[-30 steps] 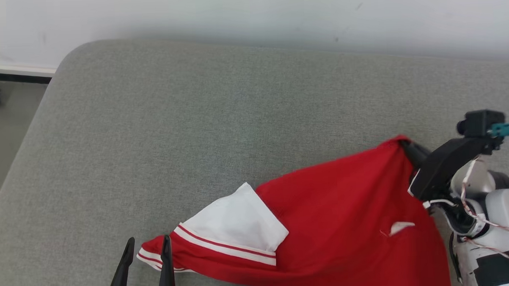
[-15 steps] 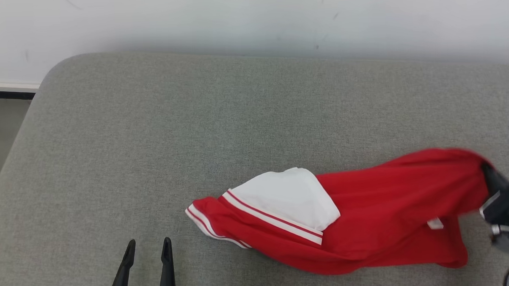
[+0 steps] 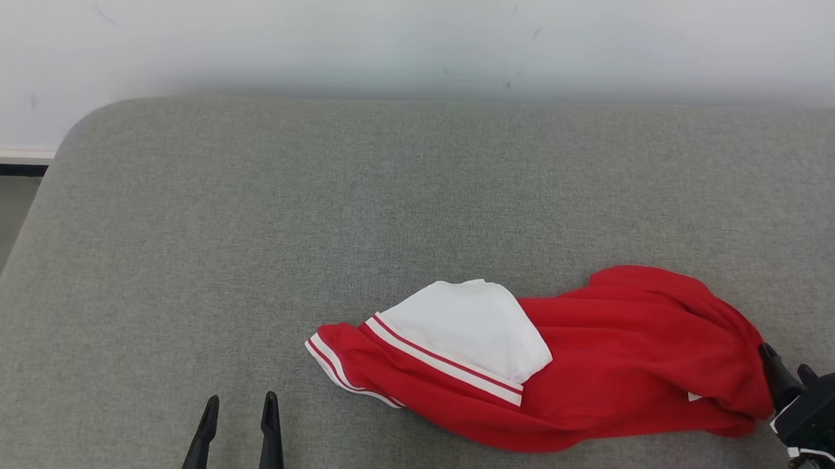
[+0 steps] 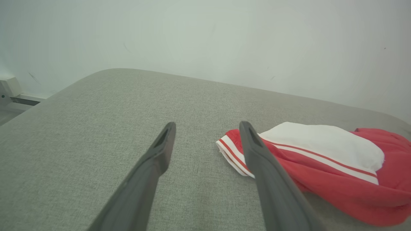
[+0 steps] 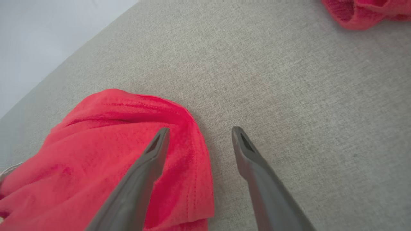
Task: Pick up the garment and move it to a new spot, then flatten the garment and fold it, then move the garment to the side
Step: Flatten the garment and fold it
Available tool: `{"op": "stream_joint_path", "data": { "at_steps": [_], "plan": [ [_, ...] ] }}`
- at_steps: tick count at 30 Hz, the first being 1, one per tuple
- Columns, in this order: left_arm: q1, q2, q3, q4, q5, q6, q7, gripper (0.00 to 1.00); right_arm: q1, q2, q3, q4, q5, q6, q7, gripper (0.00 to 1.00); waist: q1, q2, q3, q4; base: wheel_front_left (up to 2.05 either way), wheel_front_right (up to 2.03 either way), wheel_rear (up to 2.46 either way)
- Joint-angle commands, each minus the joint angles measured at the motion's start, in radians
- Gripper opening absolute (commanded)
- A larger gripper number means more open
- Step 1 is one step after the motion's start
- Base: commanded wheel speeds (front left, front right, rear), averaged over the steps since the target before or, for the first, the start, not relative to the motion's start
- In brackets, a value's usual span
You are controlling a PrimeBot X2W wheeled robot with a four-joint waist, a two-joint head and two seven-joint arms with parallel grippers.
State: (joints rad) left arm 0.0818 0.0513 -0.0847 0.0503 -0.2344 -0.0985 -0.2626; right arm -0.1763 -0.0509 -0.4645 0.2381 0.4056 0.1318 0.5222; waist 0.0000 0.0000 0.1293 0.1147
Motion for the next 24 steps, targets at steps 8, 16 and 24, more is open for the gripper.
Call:
{"op": "stream_joint_path", "data": {
  "at_steps": [8, 16, 24],
  "plan": [
    [0.026, -0.002, 0.018, 0.003, 0.006, -0.003, -0.003, 1.00, 0.072, 0.000, 0.088, -0.087, 0.033, -0.003, -0.128, 1.00, 0.0000, 0.0000, -0.043, -0.001, 0.00, 0.00, 0.00],
    [0.053, -0.002, 0.044, -0.001, 0.001, 0.001, -0.003, 1.00, 0.214, 0.001, 0.255, -0.188, -0.056, -0.003, -0.340, 1.00, 0.0000, 0.0000, -0.079, -0.016, 0.00, 0.00, 0.00],
    [0.064, -0.002, 0.062, 0.001, -0.003, 0.004, -0.003, 1.00, 0.328, 0.000, 0.381, -0.191, -0.146, -0.003, -0.446, 1.00, 0.0000, 0.0000, -0.099, -0.035, 0.00, 0.00, 0.00]
  ]
}}
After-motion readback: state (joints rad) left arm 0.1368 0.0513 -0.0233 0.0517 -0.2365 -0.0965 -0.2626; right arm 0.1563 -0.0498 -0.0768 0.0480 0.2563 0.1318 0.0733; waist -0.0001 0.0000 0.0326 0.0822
